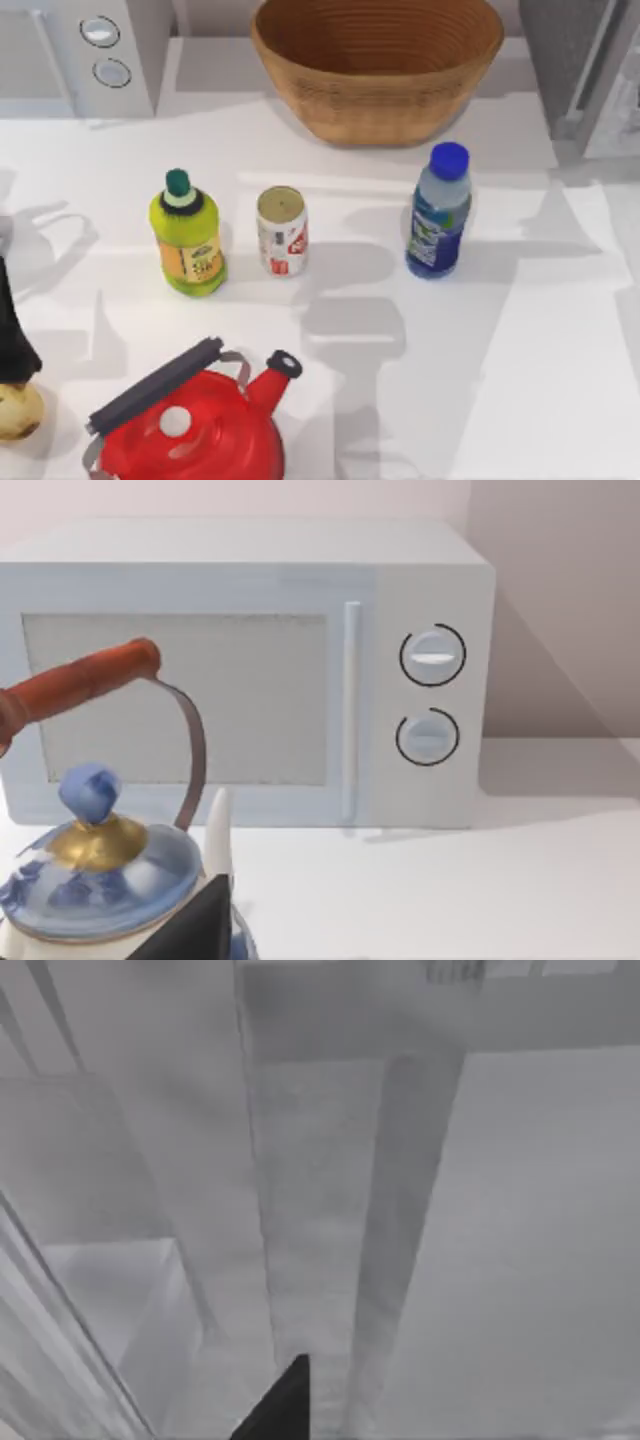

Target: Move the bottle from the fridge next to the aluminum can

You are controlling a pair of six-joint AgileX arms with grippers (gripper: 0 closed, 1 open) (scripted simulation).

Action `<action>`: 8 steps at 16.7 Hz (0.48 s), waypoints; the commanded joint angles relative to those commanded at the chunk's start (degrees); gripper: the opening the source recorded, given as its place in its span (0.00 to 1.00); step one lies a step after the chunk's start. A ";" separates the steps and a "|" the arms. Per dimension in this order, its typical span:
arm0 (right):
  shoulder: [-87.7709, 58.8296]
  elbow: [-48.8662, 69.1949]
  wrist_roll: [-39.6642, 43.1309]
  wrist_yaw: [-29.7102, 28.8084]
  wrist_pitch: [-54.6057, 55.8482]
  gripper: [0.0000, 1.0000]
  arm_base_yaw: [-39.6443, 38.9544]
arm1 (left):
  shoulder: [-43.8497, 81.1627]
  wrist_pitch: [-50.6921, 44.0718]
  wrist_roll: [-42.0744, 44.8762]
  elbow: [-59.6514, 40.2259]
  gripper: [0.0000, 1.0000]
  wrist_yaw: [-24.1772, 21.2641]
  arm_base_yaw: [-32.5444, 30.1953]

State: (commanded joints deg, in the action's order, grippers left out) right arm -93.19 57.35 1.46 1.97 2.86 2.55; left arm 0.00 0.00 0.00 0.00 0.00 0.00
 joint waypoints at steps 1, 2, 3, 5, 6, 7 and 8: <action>-0.13 0.12 -0.01 -0.01 -0.07 1.00 0.01 | 0.00 0.00 0.00 0.00 1.00 0.00 0.00; -0.78 0.70 -0.05 -0.02 -0.43 1.00 0.01 | 0.00 0.00 0.00 0.00 1.00 0.00 0.00; -2.02 1.72 -0.09 -0.01 -0.93 1.00 -0.01 | 0.00 0.00 0.00 0.00 1.00 0.00 0.00; -6.08 5.20 -0.09 0.02 -1.97 1.00 -0.13 | 0.00 0.00 0.00 0.00 1.00 0.00 0.00; -8.28 7.82 -0.07 0.00 -2.42 1.00 -0.18 | 0.00 0.00 0.00 0.00 1.00 0.00 0.00; -10.35 10.90 -0.05 -0.06 -2.82 1.00 -0.19 | 0.00 0.00 0.00 0.00 1.00 0.00 0.00; -12.08 14.25 -0.06 -0.17 -3.17 1.00 -0.14 | 0.00 0.00 0.00 0.00 1.00 0.00 0.00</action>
State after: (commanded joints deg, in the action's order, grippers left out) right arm -105.27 71.60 1.39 1.80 -0.31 2.41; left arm 0.00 0.00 0.00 0.00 0.00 0.00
